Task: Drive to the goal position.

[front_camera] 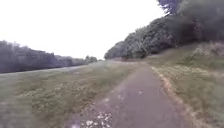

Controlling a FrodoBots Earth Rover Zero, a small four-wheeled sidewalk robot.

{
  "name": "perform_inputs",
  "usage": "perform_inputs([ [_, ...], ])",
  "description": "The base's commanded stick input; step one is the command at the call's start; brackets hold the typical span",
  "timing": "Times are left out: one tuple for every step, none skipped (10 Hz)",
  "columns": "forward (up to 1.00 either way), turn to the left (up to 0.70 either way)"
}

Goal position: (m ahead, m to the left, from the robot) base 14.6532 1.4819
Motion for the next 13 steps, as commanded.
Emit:
perform_inputs([
  [0.60, -0.14],
  [0.60, -0.14],
  [0.60, -0.14],
  [0.60, -0.14],
  [0.60, -0.14],
  [0.60, -0.14],
  [0.49, -0.22],
  [0.11, -0.51],
  [0.00, -0.60],
  [0.00, -0.60],
  [0.00, -0.60],
  [0.00, -0.60],
  [0.00, -0.60],
])
